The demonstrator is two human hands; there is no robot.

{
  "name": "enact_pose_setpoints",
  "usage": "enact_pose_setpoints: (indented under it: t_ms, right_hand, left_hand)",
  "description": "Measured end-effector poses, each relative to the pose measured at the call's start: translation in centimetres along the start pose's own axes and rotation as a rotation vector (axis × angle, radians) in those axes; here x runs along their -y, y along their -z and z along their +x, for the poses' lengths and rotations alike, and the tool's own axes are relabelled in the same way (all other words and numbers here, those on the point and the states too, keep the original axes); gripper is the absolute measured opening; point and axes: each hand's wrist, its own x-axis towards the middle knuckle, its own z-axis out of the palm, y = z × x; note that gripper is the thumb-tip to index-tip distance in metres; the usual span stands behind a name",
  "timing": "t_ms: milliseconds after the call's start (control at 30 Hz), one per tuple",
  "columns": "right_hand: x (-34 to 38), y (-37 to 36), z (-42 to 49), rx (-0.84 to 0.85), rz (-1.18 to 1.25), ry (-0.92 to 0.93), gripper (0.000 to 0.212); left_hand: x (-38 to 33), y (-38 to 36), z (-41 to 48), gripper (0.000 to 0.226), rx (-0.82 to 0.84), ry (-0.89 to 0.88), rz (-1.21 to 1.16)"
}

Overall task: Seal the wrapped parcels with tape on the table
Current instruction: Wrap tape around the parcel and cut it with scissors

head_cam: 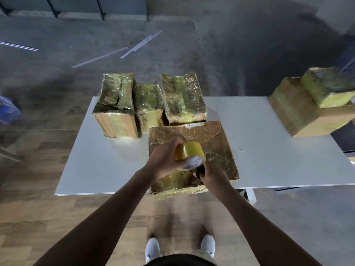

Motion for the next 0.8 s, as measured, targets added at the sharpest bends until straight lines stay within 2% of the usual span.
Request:
enact_pose_setpoints:
  t_ms: [67,167,367,567,800]
  right_hand:
    - [0.2,0.3,0.0,0.069,0.009,-0.053,0.047]
    - [0.2,0.6,0.2,0.164,-0.011,-0.122,0.046]
    - [-0.2,3.4,-0.1,0.271,0.149,-0.187,0.027]
    - [-1.1,7.0,-1.7,0.395,0.188,-0.185,0.019]
    - [-0.4,8.3,-3.4,0.485,0.192,-0.164,0.028]
  left_hand:
    - [-0.6,0.0,0.5,0.046,-0.019,-0.021,-0.022]
    - [-0.6,0.2,1.3,0.044,0.042,-0.05,-0.028]
    - [0.9,2.9,2.2,0.053,-0.061,0.092,-0.127]
    - [1.2,2.5,2.3,0.056,-0.021,0.091,-0.129]
    - [0.8,1.6,3.9,0.057,-0.001,0.064,-0.127]
